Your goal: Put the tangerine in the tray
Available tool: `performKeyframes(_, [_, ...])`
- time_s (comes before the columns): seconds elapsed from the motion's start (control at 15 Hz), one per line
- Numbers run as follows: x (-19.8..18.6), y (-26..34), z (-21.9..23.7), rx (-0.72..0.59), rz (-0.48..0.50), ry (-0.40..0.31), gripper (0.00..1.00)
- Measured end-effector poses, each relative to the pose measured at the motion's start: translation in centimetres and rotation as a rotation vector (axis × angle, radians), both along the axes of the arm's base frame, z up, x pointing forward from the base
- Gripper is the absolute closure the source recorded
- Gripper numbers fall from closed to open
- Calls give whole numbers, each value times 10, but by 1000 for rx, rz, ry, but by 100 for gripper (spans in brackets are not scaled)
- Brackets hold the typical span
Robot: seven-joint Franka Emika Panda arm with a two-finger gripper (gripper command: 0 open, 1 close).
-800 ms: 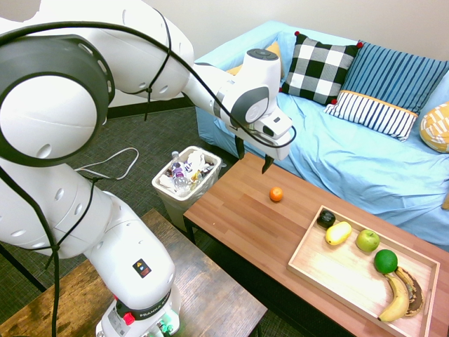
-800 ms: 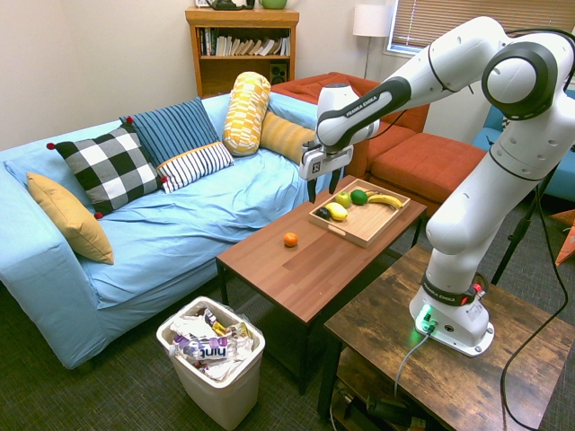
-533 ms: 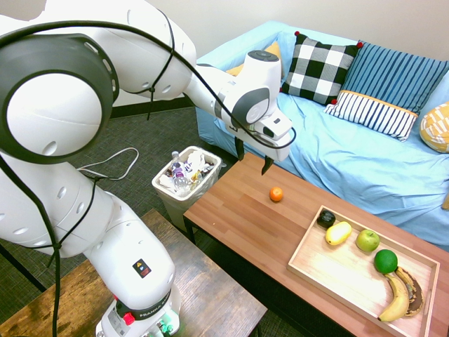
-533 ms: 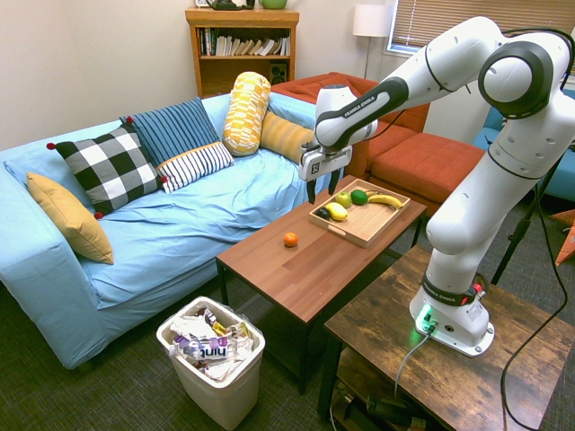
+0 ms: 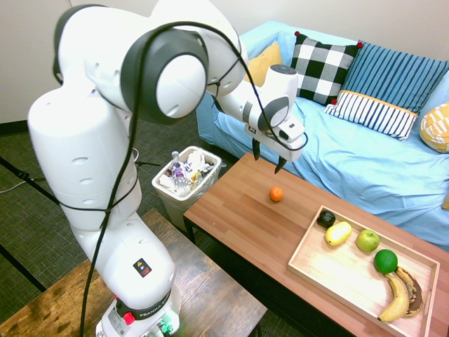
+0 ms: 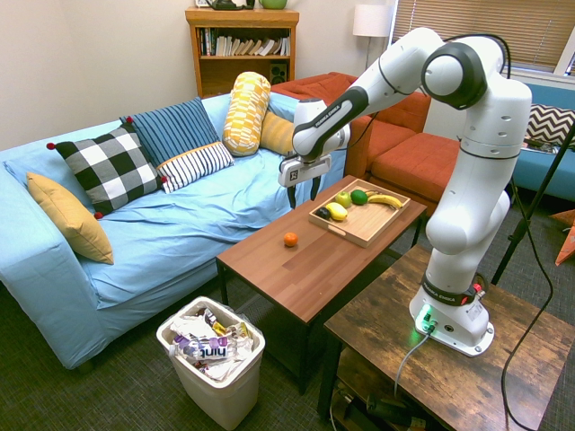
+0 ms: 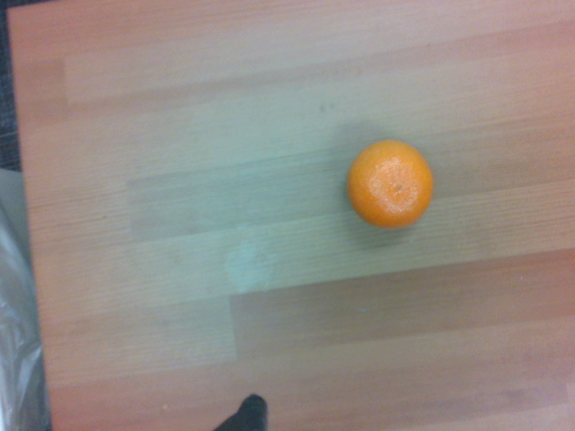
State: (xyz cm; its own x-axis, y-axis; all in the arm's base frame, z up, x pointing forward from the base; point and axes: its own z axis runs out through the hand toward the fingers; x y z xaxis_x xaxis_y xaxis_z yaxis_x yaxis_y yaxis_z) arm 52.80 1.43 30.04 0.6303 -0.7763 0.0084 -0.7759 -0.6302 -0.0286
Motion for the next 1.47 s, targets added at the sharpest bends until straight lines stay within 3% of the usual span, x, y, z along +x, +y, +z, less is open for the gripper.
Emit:
performKeyframes(0.4, [51,-6,-100,-34,-53,81,0])
performKeyframes(1.07, [85,-2,-189,-77,-70,143,0])
performKeyframes(1.13, [87,-1,-193,-79,-71,144,100])
performKeyframes(1.47, [93,-3,-198,-80,-85,142,100])
